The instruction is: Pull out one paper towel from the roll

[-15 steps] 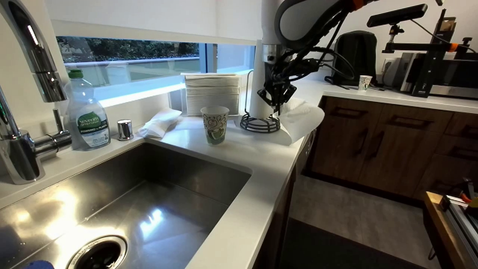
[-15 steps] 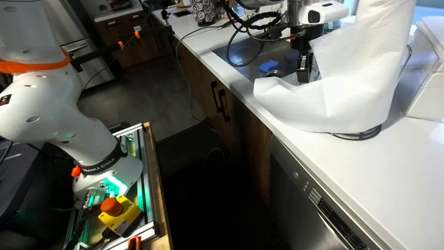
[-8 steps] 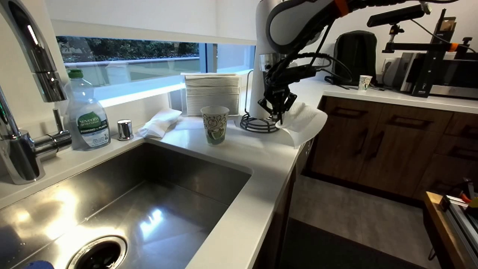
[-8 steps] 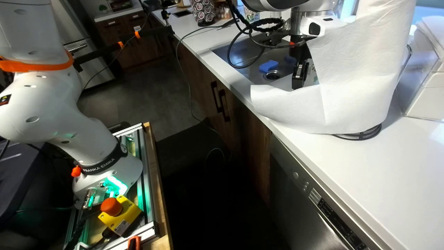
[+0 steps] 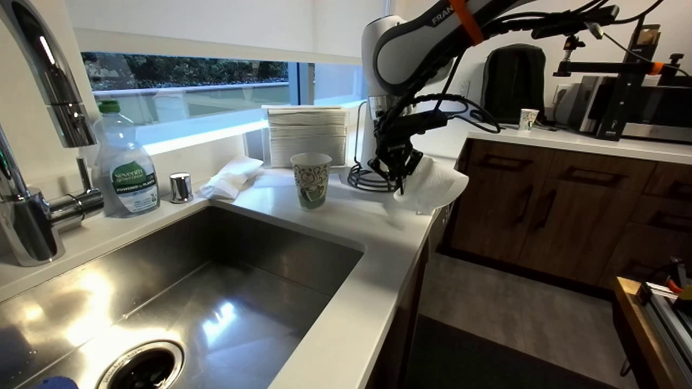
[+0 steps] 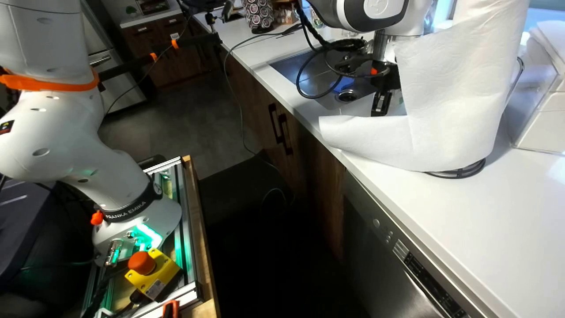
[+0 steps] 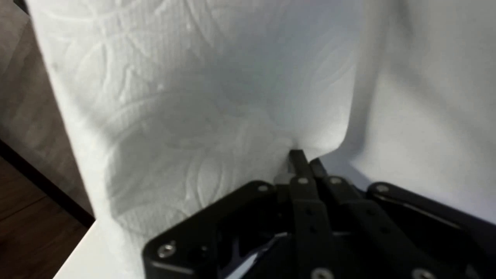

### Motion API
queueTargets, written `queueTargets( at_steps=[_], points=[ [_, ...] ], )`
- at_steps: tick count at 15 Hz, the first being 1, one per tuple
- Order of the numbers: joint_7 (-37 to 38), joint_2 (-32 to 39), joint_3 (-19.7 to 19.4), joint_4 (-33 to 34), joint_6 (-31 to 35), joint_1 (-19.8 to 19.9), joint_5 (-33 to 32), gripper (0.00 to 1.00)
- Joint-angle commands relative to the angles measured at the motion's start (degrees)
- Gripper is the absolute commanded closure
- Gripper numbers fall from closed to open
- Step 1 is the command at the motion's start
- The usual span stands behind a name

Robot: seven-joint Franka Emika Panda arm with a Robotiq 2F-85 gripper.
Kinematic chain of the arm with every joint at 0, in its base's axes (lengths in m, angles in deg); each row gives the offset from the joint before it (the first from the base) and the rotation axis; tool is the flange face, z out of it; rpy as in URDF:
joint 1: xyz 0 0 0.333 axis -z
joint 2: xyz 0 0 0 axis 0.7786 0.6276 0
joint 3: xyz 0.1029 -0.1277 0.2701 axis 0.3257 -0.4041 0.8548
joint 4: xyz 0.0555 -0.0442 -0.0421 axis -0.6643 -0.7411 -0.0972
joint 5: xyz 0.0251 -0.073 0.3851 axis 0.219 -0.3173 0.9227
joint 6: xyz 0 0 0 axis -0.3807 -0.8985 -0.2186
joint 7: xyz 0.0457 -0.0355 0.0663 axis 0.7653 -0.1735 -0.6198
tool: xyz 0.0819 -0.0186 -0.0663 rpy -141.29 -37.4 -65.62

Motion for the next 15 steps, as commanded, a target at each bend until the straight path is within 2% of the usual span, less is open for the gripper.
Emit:
queueTargets(
  at_steps=[1,6,15],
  points=[
    [-0.7,0.5,-0.2,0.5,-0.4,-0.3,1.1,0.99],
    [-2.7,0.8,0.5,1.4,-2.8,-0.1,2.7,1.0],
    [-14.1,-4.0,3.7,-5.2,-6.6,-3.0,1.2,1.0]
  ],
)
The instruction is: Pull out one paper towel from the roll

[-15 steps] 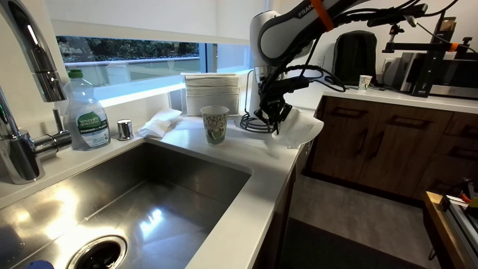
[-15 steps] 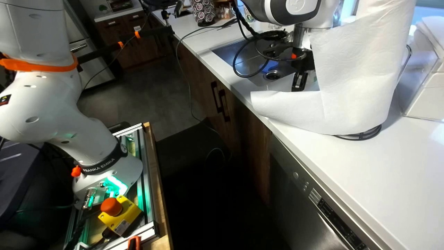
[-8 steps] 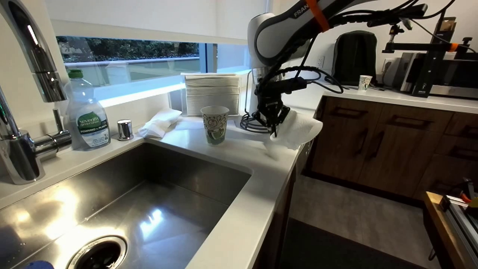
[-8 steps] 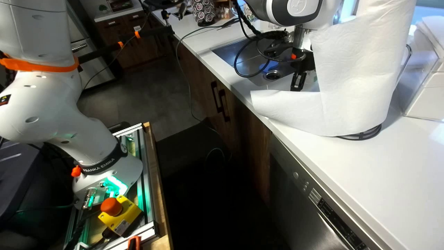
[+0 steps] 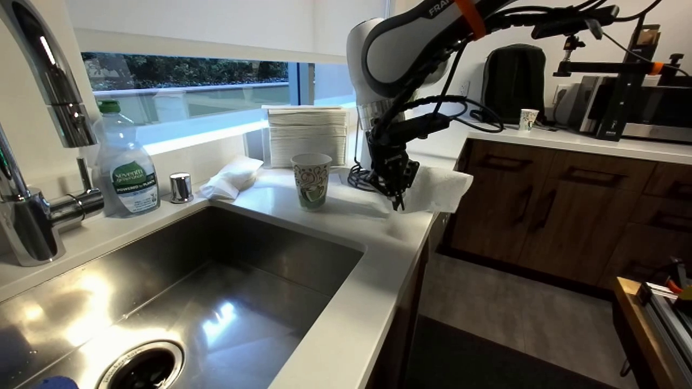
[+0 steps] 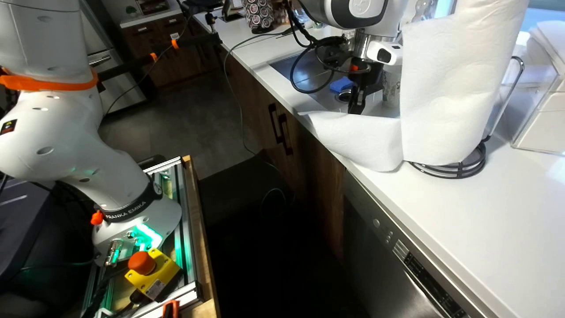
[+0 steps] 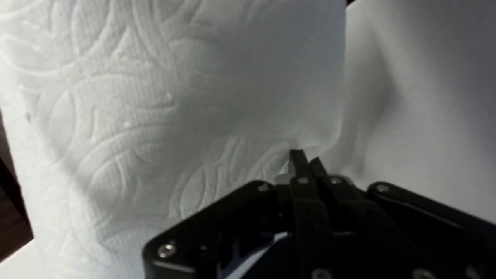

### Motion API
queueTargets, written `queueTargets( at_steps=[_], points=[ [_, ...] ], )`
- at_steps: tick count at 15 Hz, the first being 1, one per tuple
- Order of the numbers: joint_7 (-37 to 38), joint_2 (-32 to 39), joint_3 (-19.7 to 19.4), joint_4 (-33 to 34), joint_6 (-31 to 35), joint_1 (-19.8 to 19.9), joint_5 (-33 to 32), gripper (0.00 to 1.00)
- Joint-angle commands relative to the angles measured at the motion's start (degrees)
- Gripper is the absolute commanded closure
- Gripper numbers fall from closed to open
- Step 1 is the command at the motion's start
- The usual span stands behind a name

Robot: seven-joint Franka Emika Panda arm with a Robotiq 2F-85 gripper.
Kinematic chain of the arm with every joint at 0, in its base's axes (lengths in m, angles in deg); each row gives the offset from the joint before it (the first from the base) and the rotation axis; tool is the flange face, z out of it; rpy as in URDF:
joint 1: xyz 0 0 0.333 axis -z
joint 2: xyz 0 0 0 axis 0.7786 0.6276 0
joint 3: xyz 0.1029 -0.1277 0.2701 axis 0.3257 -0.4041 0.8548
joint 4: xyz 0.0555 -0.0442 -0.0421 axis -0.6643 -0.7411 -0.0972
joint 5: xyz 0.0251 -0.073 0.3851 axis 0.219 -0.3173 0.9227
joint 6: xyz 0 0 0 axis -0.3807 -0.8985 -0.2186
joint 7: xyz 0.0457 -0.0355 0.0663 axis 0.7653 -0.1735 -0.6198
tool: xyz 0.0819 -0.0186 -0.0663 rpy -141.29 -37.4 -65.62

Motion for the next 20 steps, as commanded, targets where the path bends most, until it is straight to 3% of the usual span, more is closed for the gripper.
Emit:
queueTargets(
  at_steps=[1,8,20],
  points=[
    [-5.5,-3.8,0.9,-4.5,-1.2,-0.8,-0.4,1.0],
    [-15.1,-6.8,3.9,-8.1,-1.9,-1.9,-0.7,1.0],
    [-25.2,-9.7,8.5,-11.5,-4.4,-5.1,-3.4,1.0]
  ],
)
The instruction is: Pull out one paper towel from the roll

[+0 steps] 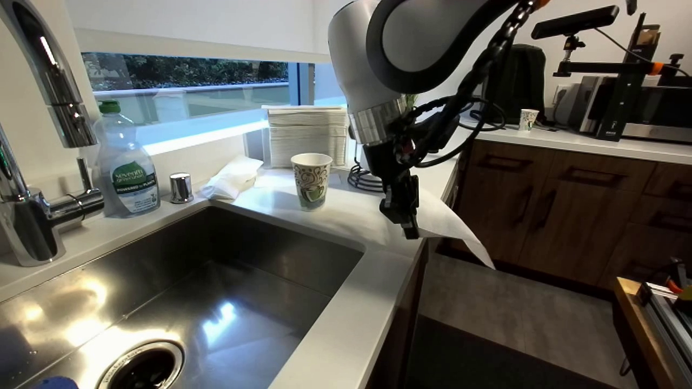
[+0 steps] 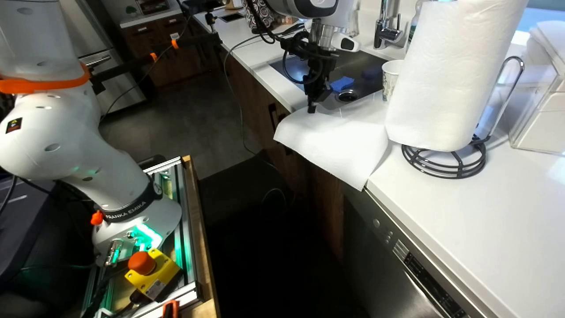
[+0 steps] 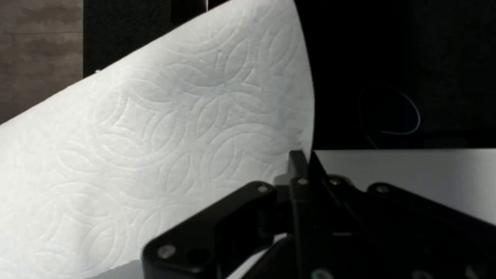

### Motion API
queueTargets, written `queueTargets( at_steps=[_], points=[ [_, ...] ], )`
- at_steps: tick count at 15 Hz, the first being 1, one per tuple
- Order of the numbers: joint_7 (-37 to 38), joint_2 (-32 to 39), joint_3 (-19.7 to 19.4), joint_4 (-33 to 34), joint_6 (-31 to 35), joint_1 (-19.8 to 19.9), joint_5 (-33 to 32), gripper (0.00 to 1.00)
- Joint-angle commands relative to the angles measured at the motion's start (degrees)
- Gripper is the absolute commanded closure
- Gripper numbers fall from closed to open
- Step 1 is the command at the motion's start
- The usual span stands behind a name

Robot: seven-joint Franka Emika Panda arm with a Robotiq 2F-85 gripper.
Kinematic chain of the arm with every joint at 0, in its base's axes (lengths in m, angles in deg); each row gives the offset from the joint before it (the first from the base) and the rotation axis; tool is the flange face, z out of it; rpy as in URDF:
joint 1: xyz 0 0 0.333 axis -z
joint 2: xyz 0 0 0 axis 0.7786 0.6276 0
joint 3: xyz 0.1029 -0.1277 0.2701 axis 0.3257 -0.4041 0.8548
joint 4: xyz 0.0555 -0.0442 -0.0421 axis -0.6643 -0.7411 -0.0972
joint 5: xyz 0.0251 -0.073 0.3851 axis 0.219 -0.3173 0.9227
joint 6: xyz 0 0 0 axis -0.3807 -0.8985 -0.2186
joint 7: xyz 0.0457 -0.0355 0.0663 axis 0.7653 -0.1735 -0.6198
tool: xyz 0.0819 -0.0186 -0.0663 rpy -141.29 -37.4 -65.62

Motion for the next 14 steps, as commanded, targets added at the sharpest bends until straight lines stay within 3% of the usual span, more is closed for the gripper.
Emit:
queueTargets(
  at_steps=[1,10,14],
  points=[
    [-3.6,-3.0,1.4,-2.9,-1.8,-1.2,-1.5,1.0],
    [-14.7,-6.2,4.9,-4.3,-6.5,-2.1,-1.0,1.0],
    [-12.7,-7.9,4.1,-3.8,-5.0,-1.3,0.7,1.0]
  ],
)
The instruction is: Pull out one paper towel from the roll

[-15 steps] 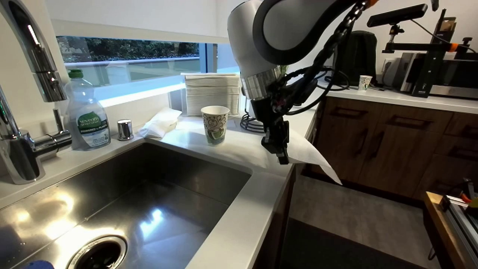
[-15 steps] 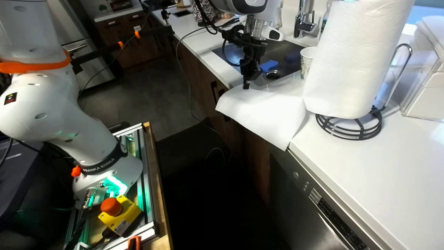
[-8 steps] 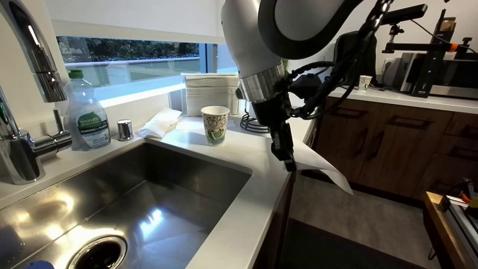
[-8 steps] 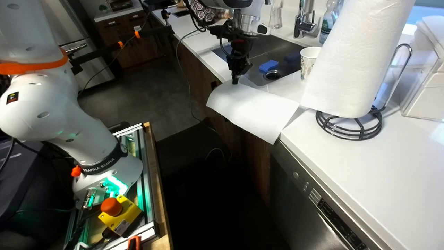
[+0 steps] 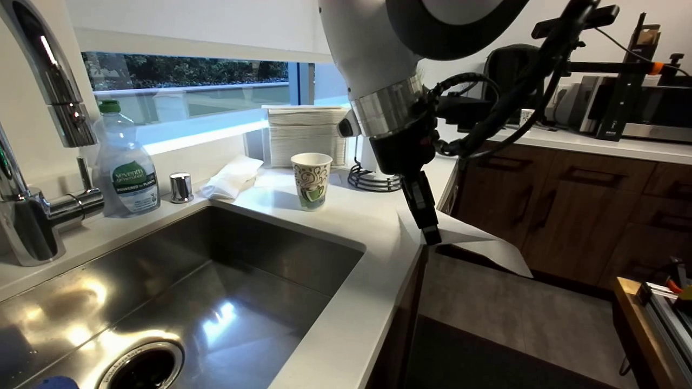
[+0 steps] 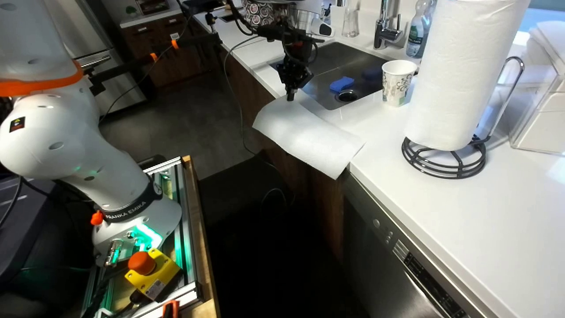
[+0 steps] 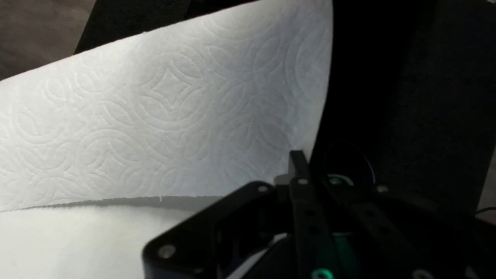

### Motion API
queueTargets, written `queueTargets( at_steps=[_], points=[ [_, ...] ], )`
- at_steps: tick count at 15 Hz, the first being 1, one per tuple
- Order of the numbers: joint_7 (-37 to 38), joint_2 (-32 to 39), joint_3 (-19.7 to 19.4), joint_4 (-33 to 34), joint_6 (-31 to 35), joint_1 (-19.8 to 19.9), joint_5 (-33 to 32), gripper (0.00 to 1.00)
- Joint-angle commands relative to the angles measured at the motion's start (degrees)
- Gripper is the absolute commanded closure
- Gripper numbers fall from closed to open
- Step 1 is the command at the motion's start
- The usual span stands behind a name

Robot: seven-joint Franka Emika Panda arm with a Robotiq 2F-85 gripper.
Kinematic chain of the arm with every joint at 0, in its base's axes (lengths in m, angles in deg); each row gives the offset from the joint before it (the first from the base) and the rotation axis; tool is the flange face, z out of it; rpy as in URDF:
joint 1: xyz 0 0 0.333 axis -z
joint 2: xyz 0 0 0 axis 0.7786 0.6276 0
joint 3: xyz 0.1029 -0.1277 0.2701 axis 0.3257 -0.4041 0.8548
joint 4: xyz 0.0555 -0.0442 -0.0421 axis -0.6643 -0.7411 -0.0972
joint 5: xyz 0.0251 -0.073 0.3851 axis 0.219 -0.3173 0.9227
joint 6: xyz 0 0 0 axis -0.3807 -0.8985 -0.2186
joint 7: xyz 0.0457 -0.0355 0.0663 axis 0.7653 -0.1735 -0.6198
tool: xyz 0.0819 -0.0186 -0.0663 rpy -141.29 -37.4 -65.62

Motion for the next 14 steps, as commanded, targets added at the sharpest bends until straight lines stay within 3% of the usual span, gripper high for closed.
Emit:
queueTargets(
  at_steps=[1,9,14],
  points=[
    [1.9,-3.5,-1.1,-0.7,1.2,1.5,3.5,1.0],
    [3.7,-16.1,-5.4,-0.6,4.3,5.7,13.9,1.0],
    [6.2,-21.4,-7.5,-1.3,10.9,6.8,19.0,1.0]
  ],
)
